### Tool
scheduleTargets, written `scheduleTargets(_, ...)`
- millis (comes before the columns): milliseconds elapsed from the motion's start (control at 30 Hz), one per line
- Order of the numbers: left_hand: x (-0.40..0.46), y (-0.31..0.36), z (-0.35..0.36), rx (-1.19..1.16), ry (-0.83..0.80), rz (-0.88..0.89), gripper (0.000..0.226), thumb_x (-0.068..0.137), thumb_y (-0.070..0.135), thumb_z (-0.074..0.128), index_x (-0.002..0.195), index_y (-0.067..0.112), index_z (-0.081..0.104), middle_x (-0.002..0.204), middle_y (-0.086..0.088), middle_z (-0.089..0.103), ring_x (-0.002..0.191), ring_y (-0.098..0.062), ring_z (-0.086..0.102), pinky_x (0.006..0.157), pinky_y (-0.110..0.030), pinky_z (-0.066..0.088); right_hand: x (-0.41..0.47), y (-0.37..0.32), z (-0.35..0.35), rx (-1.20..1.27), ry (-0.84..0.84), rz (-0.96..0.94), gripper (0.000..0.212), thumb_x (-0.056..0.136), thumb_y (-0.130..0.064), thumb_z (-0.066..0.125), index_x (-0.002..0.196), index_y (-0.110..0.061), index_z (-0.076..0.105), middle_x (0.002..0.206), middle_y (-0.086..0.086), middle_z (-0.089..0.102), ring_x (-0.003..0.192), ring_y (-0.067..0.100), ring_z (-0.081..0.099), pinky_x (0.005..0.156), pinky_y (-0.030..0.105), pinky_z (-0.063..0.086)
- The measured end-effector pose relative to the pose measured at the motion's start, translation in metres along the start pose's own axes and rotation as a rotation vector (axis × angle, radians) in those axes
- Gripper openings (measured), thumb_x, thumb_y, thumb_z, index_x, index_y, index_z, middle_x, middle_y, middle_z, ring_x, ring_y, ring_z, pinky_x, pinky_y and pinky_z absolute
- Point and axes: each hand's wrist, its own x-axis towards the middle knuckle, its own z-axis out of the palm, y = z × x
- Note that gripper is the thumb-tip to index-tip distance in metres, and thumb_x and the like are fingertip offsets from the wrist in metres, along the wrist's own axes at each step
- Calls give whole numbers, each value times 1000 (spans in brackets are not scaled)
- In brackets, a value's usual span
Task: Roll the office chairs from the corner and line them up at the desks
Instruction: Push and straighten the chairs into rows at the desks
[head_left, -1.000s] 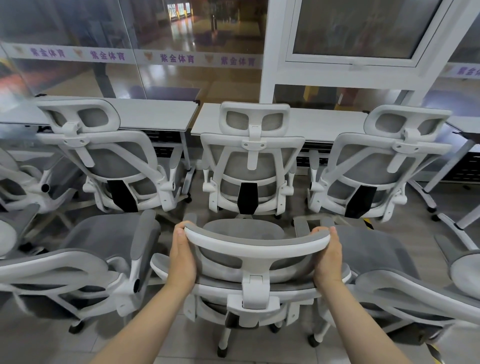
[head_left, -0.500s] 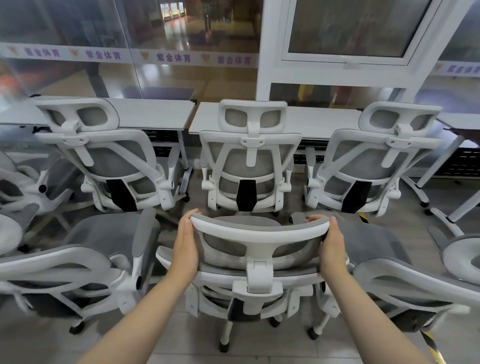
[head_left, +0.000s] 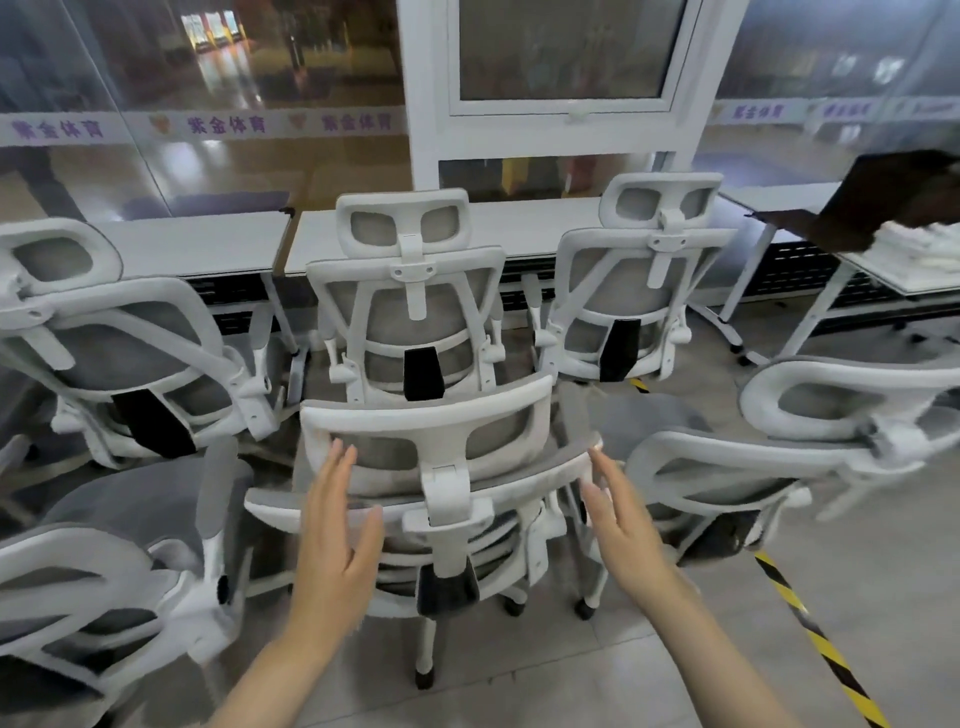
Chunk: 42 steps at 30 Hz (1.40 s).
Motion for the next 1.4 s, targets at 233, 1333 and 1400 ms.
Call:
scheduleTargets(233, -53, 22, 83, 148, -181, 30, 59, 91, 51, 36, 146, 28, 32, 156, 16, 21, 147, -9, 4, 118, -40, 11, -57, 50, -78, -172, 29, 0, 45, 95, -56, 39, 138, -54, 25, 140, -34, 28, 137, -2, 24, 110, 27, 28)
scheduleTargets(1333, 30, 392, 765, 362, -957, 781, 56, 76, 33, 37, 126, 14, 55, 136, -12, 53, 127, -30, 43, 105, -38, 37, -57, 342, -653, -711, 407, 679, 62, 99, -51, 35, 151, -21, 22, 158, 5, 23, 147, 23, 14, 120, 36, 10)
scheduleTargets(1400, 47, 410, 802, 371, -984, 742, 60, 79, 36, 34, 131, 14, 53, 141, -12, 48, 132, -33, 42, 107, -42, 36, -34, 358, -681, -712, 418, 680, 62, 99, -52, 35, 151, -21, 23, 158, 4, 23, 147, 22, 14, 120, 36, 11)
